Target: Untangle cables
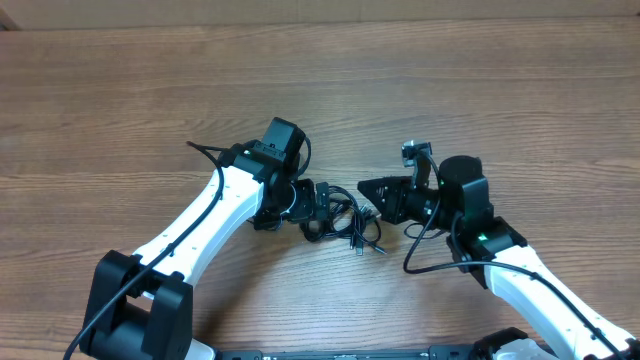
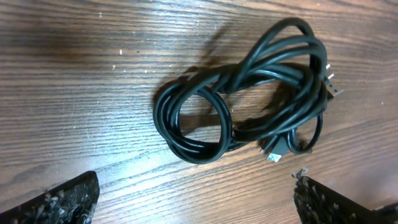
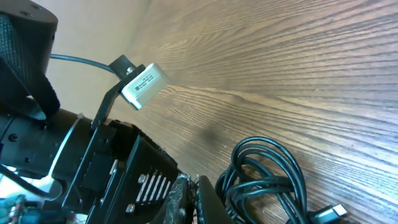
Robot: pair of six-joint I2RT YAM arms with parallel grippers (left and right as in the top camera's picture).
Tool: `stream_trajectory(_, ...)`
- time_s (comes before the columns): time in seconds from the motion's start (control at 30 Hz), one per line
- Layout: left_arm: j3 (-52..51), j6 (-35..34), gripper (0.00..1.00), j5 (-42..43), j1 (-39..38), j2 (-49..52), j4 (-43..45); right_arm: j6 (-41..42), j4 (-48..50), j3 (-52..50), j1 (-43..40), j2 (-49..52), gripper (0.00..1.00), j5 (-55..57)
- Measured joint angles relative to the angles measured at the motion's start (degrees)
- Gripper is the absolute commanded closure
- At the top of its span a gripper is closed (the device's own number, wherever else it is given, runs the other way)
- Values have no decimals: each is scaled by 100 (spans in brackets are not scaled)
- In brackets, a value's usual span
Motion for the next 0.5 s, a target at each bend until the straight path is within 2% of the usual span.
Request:
stream_trajectory(0.2,0,621,0,31,-85,0,-22,9,-496,0,-181,-2,96,-122)
stream_trajectory(0.33,0,1231,0,-63,-393,0,52,13,-997,2,-192,-2,84,-125)
stream_trajectory(0.5,0,1285,1,-769,-723,20,105,-61,-1626,2,-192,-2,77,90)
